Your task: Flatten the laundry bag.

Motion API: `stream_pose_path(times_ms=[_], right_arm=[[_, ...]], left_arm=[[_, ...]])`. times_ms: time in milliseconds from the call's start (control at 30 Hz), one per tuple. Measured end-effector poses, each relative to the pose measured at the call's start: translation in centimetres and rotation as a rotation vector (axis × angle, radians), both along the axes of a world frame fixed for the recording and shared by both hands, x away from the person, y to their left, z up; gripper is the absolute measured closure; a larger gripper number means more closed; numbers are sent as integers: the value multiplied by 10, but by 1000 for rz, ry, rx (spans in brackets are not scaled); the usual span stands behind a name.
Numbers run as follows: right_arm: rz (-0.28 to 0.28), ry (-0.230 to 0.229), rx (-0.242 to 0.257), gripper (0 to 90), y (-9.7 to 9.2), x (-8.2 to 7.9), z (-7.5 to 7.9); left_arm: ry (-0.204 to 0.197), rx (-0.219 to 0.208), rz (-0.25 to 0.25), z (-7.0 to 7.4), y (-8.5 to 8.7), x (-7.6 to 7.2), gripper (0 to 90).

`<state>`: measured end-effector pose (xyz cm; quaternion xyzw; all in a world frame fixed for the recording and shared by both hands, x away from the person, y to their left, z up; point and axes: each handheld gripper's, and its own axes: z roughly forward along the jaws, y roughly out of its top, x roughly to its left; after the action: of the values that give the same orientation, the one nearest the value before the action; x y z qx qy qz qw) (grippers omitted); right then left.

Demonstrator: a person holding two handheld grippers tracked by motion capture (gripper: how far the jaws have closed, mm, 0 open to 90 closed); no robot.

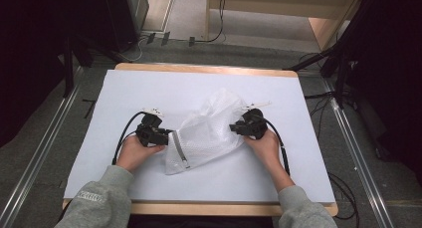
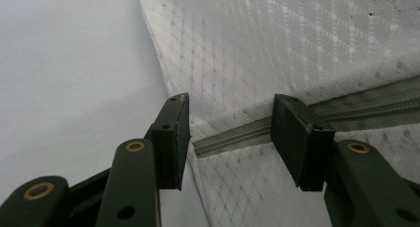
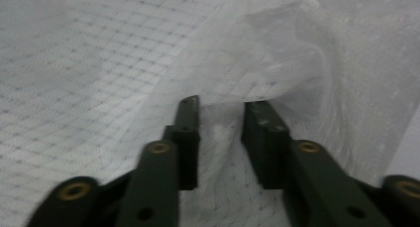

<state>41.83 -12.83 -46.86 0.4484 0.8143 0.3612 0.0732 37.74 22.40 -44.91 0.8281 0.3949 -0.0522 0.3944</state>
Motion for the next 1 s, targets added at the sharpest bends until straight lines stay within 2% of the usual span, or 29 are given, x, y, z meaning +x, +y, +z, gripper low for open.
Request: stream_pose_path(times_ms=[67, 100, 167, 267, 300, 333, 433, 500, 633, 733, 767, 800, 833, 900, 933, 967, 1000], right_arm=[[14, -6, -22, 835, 0, -2, 0], [25, -26, -45, 865, 0, -4, 0], [24, -15, -65, 895, -1, -5, 2], [21, -5, -78, 899, -4, -6, 5], [20, -8, -76, 900, -14, -9, 10], [20, -8, -76, 900, -14, -9, 10], [2, -21, -63, 899, -30, -13, 16], [-20, -3, -57, 897, -43, -15, 14], [-26, 13, -50, 894, -48, -12, 8], [-23, 14, -55, 893, -45, -11, 7], [-21, 11, -57, 893, -44, -11, 7], [-19, 15, -57, 892, -43, -12, 7], [-21, 15, -54, 891, -43, -11, 7], [-24, 15, -51, 891, -43, -11, 6], [-24, 15, -51, 891, -43, -11, 6], [-28, 20, -46, 889, -44, -11, 7], [-26, 18, -45, 889, -44, -11, 7]], left_arm=[[3, 0, -3, -1, 1, 0, 502], [5, -1, -3, -1, 1, -1, 502], [10, 2, -4, -2, 1, -2, 501], [10, 8, -5, -2, 4, -4, 501], [13, 15, -12, -1, 5, -6, 502], [18, 20, -16, -1, 6, -8, 502], [19, 23, -33, 0, 10, -14, 504], [28, 32, -44, 0, 13, -20, 504], [32, 30, -46, -1, 13, -25, 501], [39, 58, -46, -7, 8, -25, 497], [22, 48, -45, -8, 7, -25, 506], [18, 54, -47, -8, 6, -25, 529], [2, 58, -54, -9, 5, -26, 598], [-6, 58, -63, -11, 3, -27, 693], [-23, 62, -63, -12, 2, -28, 693], [-22, 72, -71, -12, 1, -29, 799], [-57, 104, -72, -12, -2, -30, 853]])
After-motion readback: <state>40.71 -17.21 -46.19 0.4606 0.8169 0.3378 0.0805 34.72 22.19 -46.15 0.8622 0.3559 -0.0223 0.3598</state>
